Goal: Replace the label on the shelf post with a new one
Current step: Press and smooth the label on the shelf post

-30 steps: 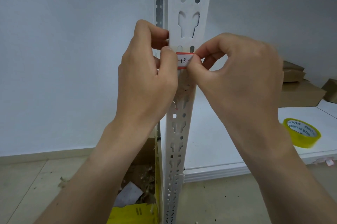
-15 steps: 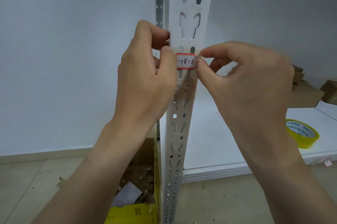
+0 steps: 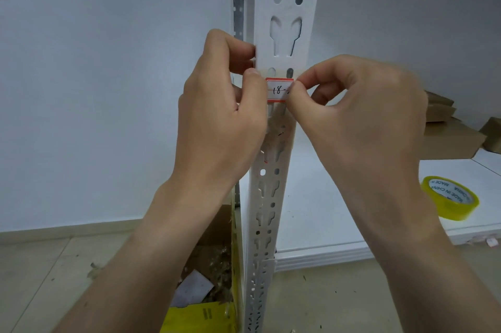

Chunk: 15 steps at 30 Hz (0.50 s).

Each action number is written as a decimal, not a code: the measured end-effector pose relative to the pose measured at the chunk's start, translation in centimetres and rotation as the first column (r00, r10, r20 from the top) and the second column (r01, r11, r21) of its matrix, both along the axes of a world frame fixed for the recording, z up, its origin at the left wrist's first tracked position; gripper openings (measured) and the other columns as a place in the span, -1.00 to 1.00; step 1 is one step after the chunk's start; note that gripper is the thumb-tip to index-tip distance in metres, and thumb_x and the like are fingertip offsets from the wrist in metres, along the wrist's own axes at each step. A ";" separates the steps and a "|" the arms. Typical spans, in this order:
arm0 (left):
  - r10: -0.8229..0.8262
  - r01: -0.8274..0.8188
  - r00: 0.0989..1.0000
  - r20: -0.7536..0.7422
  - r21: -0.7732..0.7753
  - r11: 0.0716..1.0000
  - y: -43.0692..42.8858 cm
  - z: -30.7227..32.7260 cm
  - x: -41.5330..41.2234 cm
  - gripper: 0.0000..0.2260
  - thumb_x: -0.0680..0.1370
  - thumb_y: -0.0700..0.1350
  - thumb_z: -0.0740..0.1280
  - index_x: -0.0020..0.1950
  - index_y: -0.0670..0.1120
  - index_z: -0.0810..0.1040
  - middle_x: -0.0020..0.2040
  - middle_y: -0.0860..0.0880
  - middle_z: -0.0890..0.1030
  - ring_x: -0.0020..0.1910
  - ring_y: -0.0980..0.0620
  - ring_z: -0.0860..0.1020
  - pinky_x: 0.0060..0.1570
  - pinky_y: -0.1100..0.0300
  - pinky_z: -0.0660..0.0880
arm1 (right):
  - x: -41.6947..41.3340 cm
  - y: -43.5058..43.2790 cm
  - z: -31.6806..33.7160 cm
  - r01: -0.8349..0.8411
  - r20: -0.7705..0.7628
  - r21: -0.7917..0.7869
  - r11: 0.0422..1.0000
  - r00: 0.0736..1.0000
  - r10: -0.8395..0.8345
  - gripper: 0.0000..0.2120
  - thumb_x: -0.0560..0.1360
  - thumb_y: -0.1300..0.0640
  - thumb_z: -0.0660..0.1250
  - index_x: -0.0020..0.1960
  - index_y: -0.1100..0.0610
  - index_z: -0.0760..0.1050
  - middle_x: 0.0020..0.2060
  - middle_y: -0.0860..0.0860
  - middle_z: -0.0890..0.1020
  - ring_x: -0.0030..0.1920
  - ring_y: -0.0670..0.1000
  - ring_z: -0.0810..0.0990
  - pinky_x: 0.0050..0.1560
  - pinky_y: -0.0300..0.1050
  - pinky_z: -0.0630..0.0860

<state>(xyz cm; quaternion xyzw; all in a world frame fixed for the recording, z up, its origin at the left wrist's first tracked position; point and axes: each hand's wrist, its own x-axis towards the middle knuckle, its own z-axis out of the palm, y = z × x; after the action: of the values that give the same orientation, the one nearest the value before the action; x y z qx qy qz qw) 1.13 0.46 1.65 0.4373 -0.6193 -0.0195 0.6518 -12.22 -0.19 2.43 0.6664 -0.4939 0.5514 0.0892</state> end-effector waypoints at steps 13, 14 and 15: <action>0.004 -0.004 1.000 0.013 -0.028 1.000 -0.2 0.0 0.0 -0.89 0.63 -0.04 0.18 0.11 -0.02 0.39 0.04 0.08 0.59 -0.03 0.05 0.69 -0.26 0.40 0.57 | -1.0 0.1 -0.6 -0.087 -0.001 -0.103 0.991 0.996 0.087 -0.91 0.47 -0.07 0.47 -0.19 -0.10 0.68 -0.48 -0.16 0.58 -0.42 -0.07 0.54 -0.31 -0.13 0.53; 0.004 -0.004 1.000 0.011 -0.031 1.000 -0.2 0.0 0.1 -0.89 0.63 -0.04 0.18 0.11 -0.03 0.39 0.03 0.09 0.59 -0.05 0.07 0.69 -0.26 0.42 0.56 | -1.2 0.0 -0.7 -0.088 0.009 -0.117 0.989 0.996 0.089 -0.90 0.48 -0.07 0.48 -0.18 -0.09 0.69 -0.47 -0.16 0.58 -0.42 -0.08 0.54 -0.30 -0.12 0.54; 0.004 -0.003 1.000 0.010 -0.033 0.999 -0.2 -0.1 0.1 -0.89 0.63 -0.04 0.18 0.11 -0.04 0.39 0.02 0.10 0.58 -0.07 0.12 0.68 -0.27 0.42 0.55 | -1.4 -0.1 -0.8 -0.092 0.023 -0.115 0.989 0.995 0.095 -0.90 0.48 -0.07 0.47 -0.18 -0.09 0.69 -0.46 -0.16 0.59 -0.41 -0.06 0.56 -0.29 -0.09 0.57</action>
<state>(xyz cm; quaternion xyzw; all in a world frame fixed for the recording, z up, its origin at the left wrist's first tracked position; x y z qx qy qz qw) 1.20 0.21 1.59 0.4277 -0.6220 -0.0060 0.6559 -13.62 -0.28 1.62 0.6749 -0.4311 0.5914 0.0939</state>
